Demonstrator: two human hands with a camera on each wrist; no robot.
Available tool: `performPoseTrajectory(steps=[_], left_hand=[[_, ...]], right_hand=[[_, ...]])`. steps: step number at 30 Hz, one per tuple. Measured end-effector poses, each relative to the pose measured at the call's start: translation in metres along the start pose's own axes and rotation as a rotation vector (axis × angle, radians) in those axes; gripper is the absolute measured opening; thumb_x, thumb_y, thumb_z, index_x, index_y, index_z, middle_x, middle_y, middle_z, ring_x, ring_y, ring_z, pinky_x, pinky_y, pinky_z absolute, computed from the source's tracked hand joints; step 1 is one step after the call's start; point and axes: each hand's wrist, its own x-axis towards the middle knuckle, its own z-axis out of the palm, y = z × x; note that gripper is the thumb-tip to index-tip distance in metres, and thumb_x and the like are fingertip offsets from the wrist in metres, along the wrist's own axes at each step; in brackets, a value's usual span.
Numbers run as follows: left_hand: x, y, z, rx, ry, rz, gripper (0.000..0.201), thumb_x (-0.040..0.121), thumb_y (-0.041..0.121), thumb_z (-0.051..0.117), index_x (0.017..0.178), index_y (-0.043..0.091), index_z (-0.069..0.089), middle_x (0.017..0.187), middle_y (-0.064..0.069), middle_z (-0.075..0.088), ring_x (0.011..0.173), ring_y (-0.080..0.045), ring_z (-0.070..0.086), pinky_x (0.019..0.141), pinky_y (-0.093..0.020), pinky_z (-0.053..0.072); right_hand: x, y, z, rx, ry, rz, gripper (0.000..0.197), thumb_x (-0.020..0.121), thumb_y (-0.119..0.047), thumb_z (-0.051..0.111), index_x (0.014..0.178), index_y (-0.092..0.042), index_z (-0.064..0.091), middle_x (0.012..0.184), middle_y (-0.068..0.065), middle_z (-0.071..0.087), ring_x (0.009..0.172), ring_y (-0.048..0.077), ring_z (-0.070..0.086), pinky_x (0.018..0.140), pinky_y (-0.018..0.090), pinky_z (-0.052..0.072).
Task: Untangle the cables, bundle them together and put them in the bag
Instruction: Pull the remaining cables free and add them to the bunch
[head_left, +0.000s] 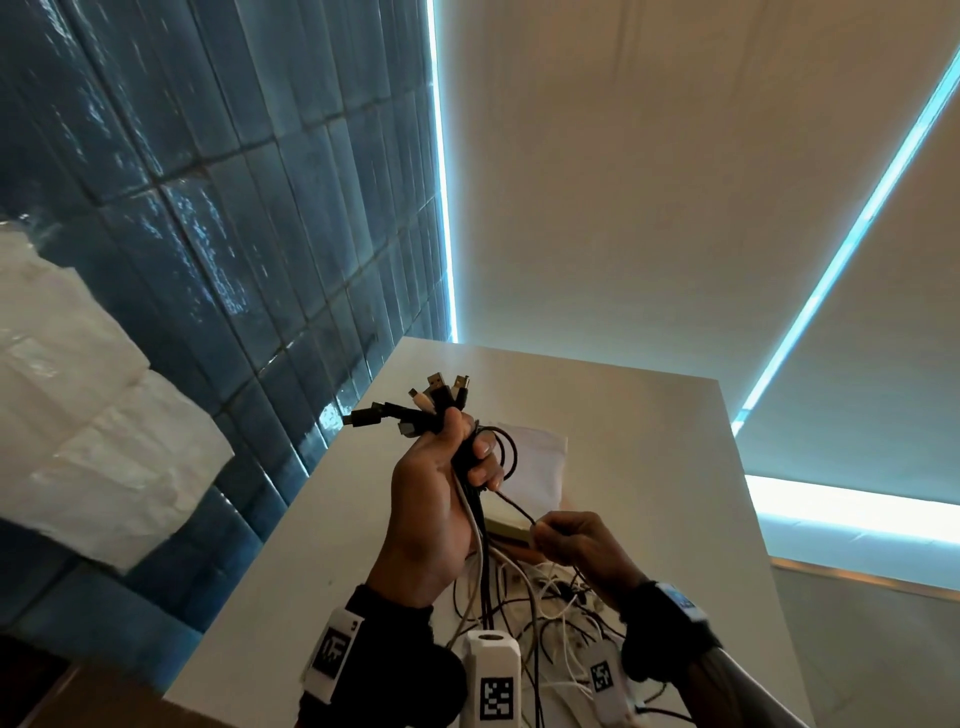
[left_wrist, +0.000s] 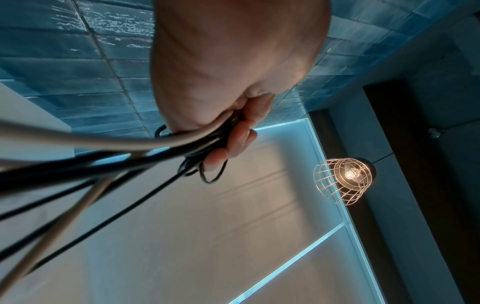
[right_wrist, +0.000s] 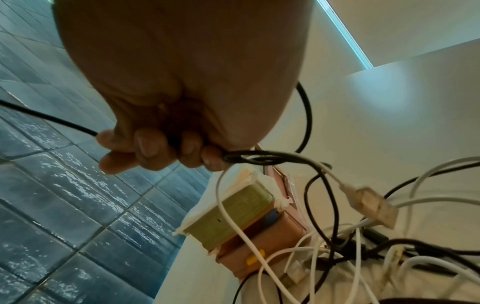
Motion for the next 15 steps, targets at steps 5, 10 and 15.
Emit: performPoseTrajectory(steps=[5,10,15], left_hand=[[0.001,0.001,-0.001,0.015,-0.002,0.003,0.022,0.091,0.03,0.044,0.076,0.014,0.041,0.066,0.0,0.041,0.054,-0.013,0.028,0.058,-0.031,0.028],[0.001,0.003,-0.002,0.043,0.006,0.001,0.026,0.099,0.026,0.038,0.076,0.014,0.04,0.065,0.001,0.039,0.054,-0.013,0.027,0.057,-0.03,0.029],[0.001,0.005,0.0,0.054,0.004,-0.016,0.026,0.1,0.026,0.037,0.076,0.014,0.04,0.064,0.001,0.038,0.054,-0.013,0.027,0.057,-0.03,0.029]], right_hand=[[0.008,0.009,0.0,-0.024,0.029,-0.008,0.024,0.095,-0.006,0.056,0.072,-0.005,0.067,0.061,0.001,0.053,0.055,0.007,0.04,0.054,0.016,0.034],[0.014,0.025,-0.009,-0.106,0.09,-0.003,0.03,0.093,-0.003,0.058,0.065,-0.01,0.066,0.052,-0.008,0.05,0.052,0.006,0.04,0.055,0.018,0.034],[0.02,0.038,-0.019,-0.23,0.199,0.029,0.032,0.087,-0.008,0.064,0.058,-0.022,0.068,0.052,-0.01,0.054,0.054,0.004,0.046,0.063,0.027,0.038]])
